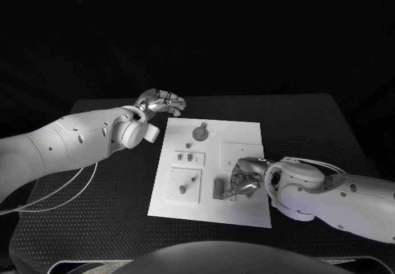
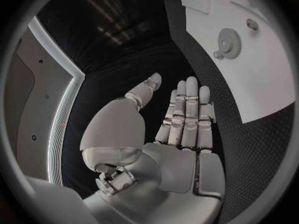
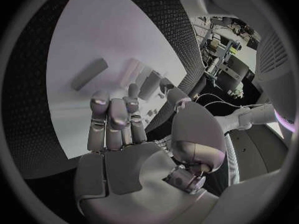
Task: Assemble the parts on the task board
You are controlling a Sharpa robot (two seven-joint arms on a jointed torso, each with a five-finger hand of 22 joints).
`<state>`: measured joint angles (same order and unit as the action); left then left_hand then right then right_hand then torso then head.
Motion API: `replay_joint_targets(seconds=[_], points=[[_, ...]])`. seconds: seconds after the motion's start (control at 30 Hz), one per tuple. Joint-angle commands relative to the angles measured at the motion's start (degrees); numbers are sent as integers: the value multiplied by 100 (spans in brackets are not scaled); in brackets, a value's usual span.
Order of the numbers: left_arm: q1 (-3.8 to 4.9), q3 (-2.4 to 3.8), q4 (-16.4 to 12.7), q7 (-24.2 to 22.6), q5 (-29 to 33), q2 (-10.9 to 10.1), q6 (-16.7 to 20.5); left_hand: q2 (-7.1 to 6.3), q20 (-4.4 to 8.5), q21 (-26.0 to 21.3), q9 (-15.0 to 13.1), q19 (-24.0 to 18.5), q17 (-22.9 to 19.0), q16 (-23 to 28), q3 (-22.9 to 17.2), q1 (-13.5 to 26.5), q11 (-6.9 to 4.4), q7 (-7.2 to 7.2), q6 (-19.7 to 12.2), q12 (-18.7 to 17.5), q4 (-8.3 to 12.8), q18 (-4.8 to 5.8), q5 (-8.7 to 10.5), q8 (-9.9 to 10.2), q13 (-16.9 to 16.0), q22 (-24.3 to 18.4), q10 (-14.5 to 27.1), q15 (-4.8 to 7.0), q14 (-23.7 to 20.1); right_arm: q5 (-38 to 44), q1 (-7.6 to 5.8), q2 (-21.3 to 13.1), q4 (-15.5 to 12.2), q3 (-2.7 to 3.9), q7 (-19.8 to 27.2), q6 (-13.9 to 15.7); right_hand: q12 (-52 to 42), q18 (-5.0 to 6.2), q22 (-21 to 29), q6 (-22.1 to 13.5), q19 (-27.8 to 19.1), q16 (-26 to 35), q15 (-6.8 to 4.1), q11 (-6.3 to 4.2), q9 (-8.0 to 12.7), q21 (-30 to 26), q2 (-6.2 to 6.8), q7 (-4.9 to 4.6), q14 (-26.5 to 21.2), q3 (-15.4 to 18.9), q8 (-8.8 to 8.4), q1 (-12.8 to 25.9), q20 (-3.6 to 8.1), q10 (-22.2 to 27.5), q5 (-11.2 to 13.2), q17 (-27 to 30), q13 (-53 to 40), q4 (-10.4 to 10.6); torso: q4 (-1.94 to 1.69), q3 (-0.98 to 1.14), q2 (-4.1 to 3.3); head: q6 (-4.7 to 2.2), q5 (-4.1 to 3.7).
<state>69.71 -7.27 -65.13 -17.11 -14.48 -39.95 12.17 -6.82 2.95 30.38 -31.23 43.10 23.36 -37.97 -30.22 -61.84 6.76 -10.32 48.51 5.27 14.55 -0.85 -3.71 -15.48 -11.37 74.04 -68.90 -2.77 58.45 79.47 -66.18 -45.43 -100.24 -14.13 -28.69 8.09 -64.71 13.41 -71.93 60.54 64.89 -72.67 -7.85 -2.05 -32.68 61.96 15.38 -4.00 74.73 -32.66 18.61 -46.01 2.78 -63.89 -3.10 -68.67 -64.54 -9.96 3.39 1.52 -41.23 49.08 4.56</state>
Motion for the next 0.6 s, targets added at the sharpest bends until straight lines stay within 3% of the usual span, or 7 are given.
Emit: replay_joint_targets(seconds=[0.03,0.6], points=[[5,4,-11,-29,17,10,-71,-1,-32,-22,-8,10,10,27,1,38,-11,23,-4,14,-43,-60,18,-16,6,9,39,-31,-5,59,4,41,-5,-1,106,-35,28,159,10,30,33,37,4,5,7,28,9,-26,20,-8,18,48,3,-25,14,9,4,41,-3,4,-4,-7,-8],[5,3,-15,-23,11,6,-84,0,-32,-26,-8,10,16,32,0,37,-11,23,-6,15,-45,-61,18,-15,6,14,38,-31,-5,425,20,246,160,-2,42,-142,40,159,15,35,28,44,5,6,19,35,13,-28,26,-27,11,-51,10,-28,21,5,-6,-19,-12,-2,-8,16,-7]])
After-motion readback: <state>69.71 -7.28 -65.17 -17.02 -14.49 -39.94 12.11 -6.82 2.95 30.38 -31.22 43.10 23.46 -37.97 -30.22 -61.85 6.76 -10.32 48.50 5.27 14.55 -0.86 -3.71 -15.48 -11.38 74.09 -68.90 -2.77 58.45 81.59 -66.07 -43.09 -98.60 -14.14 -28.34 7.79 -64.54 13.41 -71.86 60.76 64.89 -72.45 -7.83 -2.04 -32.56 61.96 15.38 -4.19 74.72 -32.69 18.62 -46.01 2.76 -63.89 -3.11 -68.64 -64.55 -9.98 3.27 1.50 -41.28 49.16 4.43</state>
